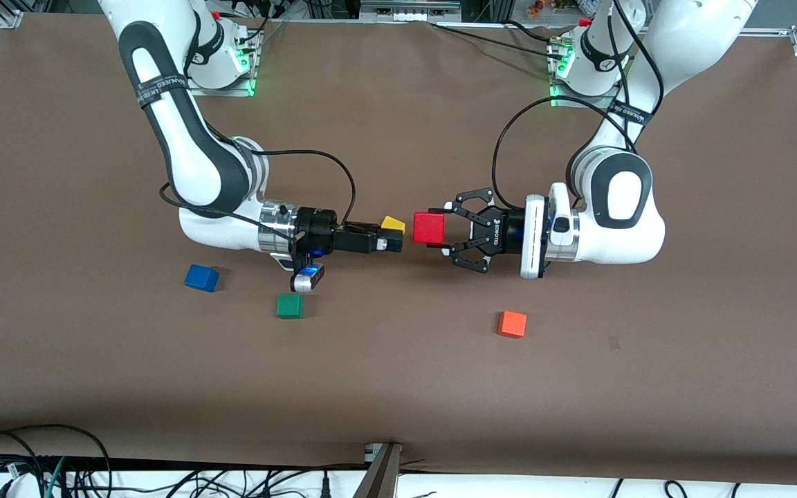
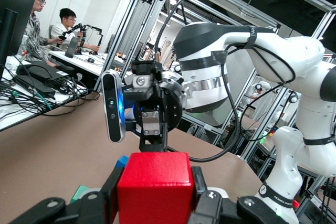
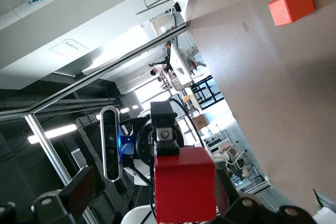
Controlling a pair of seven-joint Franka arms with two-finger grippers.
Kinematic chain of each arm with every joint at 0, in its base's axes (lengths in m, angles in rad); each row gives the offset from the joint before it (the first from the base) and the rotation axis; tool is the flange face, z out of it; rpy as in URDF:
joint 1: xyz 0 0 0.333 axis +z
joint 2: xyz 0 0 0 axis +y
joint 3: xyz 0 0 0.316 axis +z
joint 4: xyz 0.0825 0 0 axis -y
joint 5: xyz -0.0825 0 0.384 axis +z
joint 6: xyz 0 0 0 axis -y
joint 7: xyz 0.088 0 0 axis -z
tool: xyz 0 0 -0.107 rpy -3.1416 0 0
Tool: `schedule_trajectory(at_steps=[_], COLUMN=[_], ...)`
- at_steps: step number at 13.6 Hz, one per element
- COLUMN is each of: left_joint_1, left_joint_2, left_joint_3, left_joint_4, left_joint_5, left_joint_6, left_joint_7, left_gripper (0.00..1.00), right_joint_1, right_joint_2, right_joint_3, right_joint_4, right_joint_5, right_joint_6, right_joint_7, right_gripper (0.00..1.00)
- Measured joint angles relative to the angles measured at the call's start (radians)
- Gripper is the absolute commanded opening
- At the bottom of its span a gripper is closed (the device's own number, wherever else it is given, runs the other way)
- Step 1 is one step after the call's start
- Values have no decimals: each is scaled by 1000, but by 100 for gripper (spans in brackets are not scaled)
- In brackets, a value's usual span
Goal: Pass red block to right arm, stack on blue
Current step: 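Grasp the red cube with the right gripper, open the left gripper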
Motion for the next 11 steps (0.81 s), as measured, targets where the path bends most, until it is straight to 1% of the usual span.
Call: schedule_trajectory(at_steps=[5, 7, 8, 9, 10, 11], left_joint_1=[-33, -33, -33, -33, -33, -33], left_joint_2=[12, 16, 16, 16, 17, 19], left_joint_3=[-1, 0, 0, 0, 0, 1], left_joint_4=[2, 3, 4, 5, 9, 17], left_joint_5=[-23, -23, -23, -23, -23, -23], left_joint_6=[32, 34, 34, 35, 36, 39], left_joint_7=[0, 0, 0, 0, 0, 0], left_gripper=[0, 0, 0, 0, 0, 0], right_joint_1=[37, 49, 55, 55, 54, 52], right_joint_2=[12, 14, 17, 19, 21, 21], right_joint_3=[0, 0, 1, 0, -2, -4], right_joint_4=[-4, -4, -4, -4, -4, -2], right_joint_5=[3, 3, 3, 3, 3, 9], right_joint_6=[5, 7, 12, 13, 14, 14], right_joint_7=[0, 0, 0, 0, -1, -3], right_gripper=[100, 72, 34, 22, 14, 10])
